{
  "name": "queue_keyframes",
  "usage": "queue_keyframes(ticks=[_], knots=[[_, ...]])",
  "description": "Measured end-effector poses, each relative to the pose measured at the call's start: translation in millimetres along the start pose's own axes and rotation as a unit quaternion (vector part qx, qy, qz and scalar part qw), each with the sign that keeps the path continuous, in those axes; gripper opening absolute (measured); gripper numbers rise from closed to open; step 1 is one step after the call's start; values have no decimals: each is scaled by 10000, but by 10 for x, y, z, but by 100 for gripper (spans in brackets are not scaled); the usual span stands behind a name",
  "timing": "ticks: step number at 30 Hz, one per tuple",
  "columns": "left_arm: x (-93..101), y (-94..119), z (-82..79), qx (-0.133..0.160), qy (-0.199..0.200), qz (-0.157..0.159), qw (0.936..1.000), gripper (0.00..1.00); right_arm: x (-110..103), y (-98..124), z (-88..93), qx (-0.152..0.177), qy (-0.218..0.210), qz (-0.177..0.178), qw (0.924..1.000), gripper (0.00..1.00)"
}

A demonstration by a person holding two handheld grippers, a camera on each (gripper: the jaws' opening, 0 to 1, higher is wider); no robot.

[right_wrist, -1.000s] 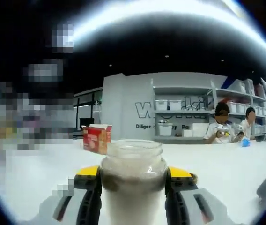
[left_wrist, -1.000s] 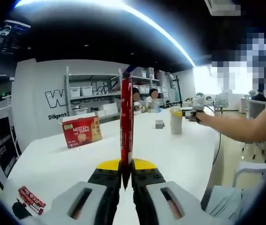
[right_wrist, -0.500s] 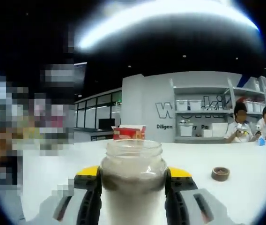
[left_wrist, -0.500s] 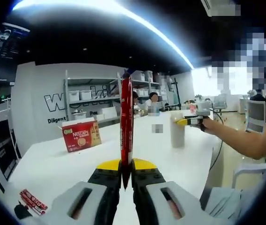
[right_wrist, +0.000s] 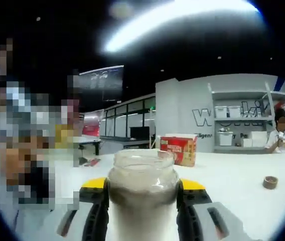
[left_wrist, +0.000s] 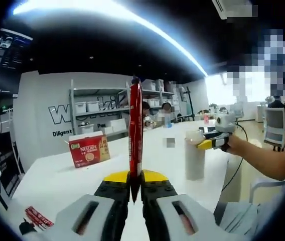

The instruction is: Tear open the coffee pouch, take out the coffee, and pour the coffee from the pouch into the cup

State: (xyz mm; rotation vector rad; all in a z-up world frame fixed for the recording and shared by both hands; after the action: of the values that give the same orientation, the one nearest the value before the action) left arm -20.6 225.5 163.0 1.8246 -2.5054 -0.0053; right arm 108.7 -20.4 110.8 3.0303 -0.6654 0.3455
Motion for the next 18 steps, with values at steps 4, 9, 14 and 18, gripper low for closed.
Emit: queue_keyframes(ticks=[4,9,14,18], knots=[[11,-2,-8,4,-19,21,10000,10,-375,-149,-84,70,14,-367,9993,53],[15,6,-26,27,-31,24,10000,10,-778,-333,-166,182,6,-802,9966,53],[-1,11,-30,25,-33,0,10000,10,-1132,-569,-238,321,-8,-1215,9921,53],[-44,28,-52,45,-50,-69,10000,10,-1378,-706,-297,405,-9,-1459,9885,53]])
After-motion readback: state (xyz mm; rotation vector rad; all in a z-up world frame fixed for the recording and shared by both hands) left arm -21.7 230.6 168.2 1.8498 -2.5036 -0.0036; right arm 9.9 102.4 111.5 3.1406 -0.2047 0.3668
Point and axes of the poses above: the point that each gripper's makers call its tool centre point, and the gripper's own axes: y roughly backward along the fingers, x roughly to its right, z roughly out of its underside, the point moved 2 cm from there along y, roughly backward along the fingers, and after that the axes turned 11 degrees about y, right-handed, at the moved point
